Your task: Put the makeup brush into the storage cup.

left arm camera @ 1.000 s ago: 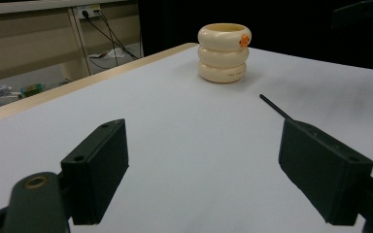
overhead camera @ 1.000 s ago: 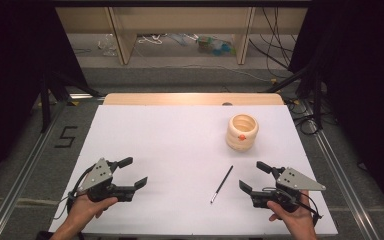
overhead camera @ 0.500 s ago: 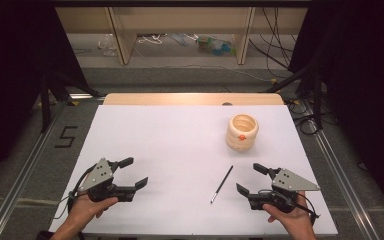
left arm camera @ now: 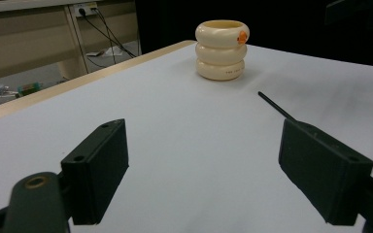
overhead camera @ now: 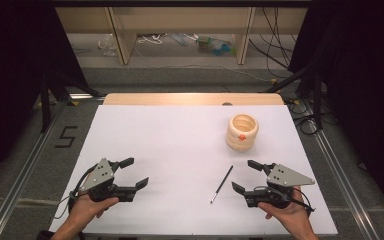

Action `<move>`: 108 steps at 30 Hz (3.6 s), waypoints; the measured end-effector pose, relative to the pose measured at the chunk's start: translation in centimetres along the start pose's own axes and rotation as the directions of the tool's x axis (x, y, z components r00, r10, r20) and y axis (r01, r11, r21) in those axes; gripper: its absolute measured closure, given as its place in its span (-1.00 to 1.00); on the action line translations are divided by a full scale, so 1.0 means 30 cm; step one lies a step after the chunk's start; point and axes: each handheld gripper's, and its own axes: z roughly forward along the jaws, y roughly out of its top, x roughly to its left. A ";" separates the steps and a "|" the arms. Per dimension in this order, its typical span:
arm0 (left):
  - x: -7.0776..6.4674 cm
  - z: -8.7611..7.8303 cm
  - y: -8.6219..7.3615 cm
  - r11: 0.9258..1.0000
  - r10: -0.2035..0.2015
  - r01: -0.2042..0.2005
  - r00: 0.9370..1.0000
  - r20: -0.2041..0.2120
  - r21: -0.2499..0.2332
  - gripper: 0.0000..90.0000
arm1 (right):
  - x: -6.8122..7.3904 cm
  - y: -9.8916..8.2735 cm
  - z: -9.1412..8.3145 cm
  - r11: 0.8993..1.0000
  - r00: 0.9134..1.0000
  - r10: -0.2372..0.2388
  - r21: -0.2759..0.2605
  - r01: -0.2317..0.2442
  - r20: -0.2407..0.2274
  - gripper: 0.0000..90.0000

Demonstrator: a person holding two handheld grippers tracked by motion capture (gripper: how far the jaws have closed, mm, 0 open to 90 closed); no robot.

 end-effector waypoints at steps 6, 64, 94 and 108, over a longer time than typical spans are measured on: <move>0.000 0.012 0.002 1.000 -0.001 0.001 1.000 0.010 0.001 -0.60 | 0.004 0.012 0.037 0.995 0.998 0.021 0.095 -0.015 -0.058 -0.54; 0.002 0.009 -0.005 1.000 -0.005 0.005 1.000 0.007 0.008 -0.60 | -0.060 0.069 0.338 0.769 0.903 -0.185 0.515 0.379 -0.388 -0.40; 0.001 0.010 -0.006 1.000 0.006 -0.006 1.000 0.011 0.014 -0.60 | -0.049 0.023 0.408 0.613 0.847 -0.193 0.613 0.498 -0.495 -0.32; 0.000 0.011 -0.005 1.000 -0.011 0.011 1.000 0.009 0.010 -0.60 | -0.058 0.004 0.428 0.578 0.841 -0.187 0.636 0.512 -0.507 -0.25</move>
